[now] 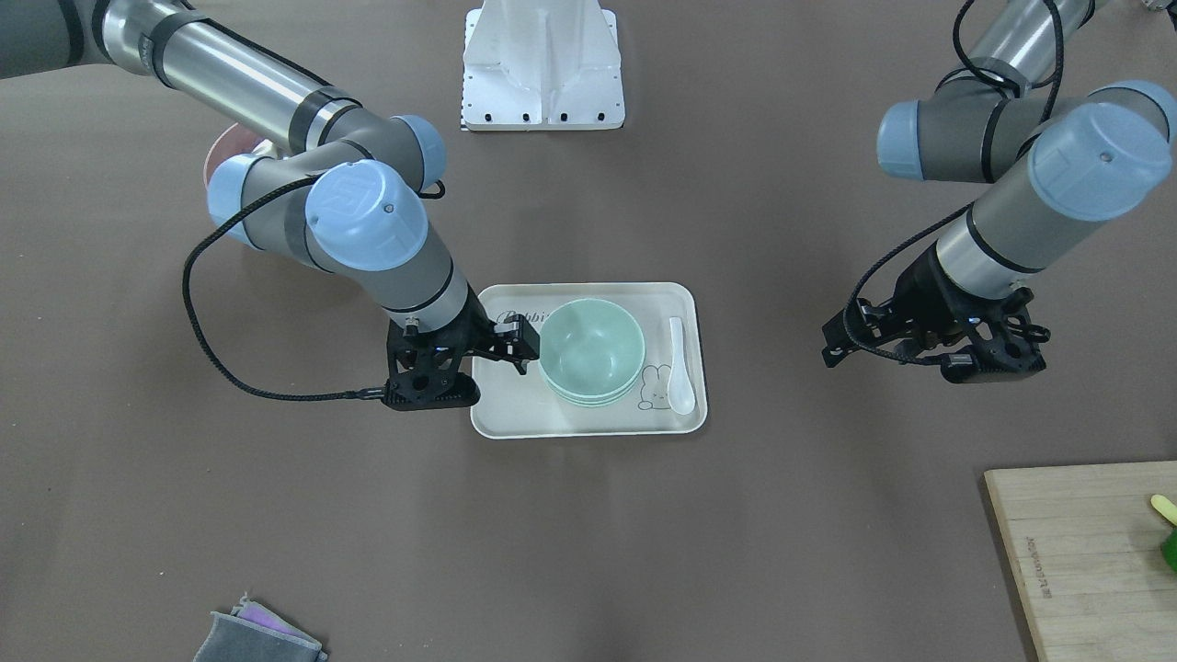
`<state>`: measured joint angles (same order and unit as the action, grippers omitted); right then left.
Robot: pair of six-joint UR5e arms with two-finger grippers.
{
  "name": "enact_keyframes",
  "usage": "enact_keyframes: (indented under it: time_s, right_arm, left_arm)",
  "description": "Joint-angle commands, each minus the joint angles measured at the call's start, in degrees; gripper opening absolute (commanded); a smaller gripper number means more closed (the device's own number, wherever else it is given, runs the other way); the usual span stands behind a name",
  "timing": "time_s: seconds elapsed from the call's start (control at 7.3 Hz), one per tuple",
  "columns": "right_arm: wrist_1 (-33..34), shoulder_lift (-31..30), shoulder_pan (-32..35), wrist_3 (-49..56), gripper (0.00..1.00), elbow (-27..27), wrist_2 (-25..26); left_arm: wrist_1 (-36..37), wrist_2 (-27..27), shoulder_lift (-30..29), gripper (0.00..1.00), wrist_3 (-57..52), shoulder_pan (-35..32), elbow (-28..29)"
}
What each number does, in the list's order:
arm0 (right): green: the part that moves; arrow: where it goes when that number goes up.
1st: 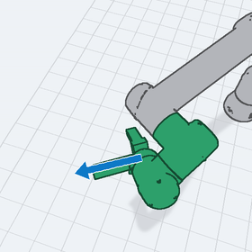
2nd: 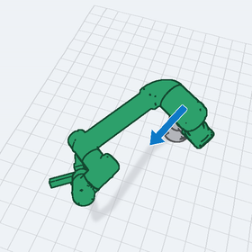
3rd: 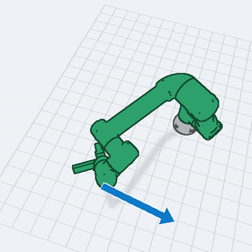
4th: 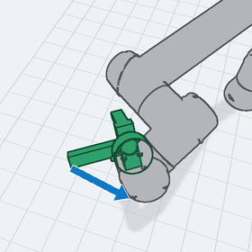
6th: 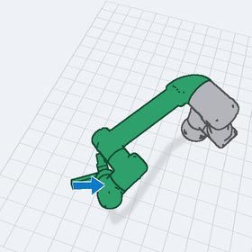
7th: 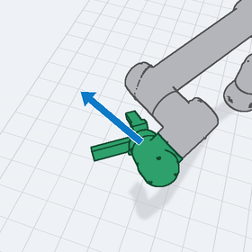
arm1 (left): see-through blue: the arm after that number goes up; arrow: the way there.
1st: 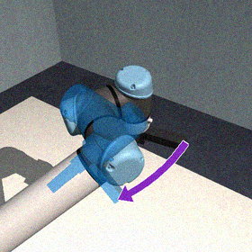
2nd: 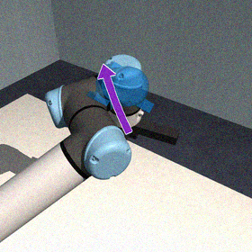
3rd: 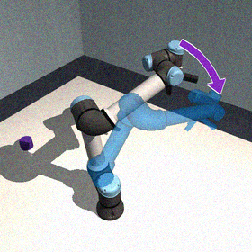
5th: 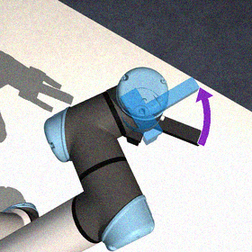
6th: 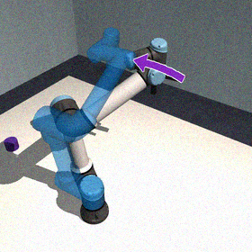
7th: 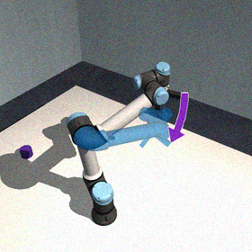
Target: Stack green bowls together
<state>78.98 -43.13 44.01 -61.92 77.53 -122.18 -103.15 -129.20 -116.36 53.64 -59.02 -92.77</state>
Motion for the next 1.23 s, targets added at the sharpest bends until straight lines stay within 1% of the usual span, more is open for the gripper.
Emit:
enact_keyframes:
  time_s: [0.0, 0.14, 0.27, 0.41, 0.55, 0.69, 0.96, 1.1]
  right_arm:
    - [12.55, -2.38, 4.31, 12.81, 1.0, 5.15, -0.61]
    - [13.39, -6.14, 6.59, 18.71, 1.0, 7.18, -0.69]
    - [13.48, -9.75, 9.83, 23.98, 1.0, 8.42, -2.96]
    - [13.31, -13.35, 13.96, 31.35, 1.0, 9.3, -5.85]
    - [13.57, -17.82, 16.61, 37.25, 1.0, 11.57, -6.23]
    - [13.83, -21.09, 20.55, 44.18, 1.0, 12.29, -6.4]
    - [13.83, -28.99, 26.97, 58.25, 1.0, 13.08, -6.76]
    - [13.75, -33.82, 30.05, 63.27, 1.0, 14.13, -7.98]
  left_arm:
    - [2.25, -0.08, 0.17, 0.98, -4.93, -2.41, -0.13]
    - [2.25, -0.08, 0.69, 0.98, -8.35, -4.24, 0.04]
    - [4.17, -0.87, 2.78, 0.98, -14.21, -7.39, -0.22]
    - [5.49, -2.88, 4.37, 0.98, -21.66, -11.95, 0.04]
    - [6.03, -4.46, 7.26, 0.98, -28.87, -16.78, 0.65]
    - [6.99, -4.74, 9.37, 0.98, -37.82, -20.31, 1.79]
    - [11.64, -4.74, 12.81, 0.98, -52.08, -27.52, 3.64]
    - [11.83, -4.74, 14.74, 0.98, -53.72, -29.9, 3.82]
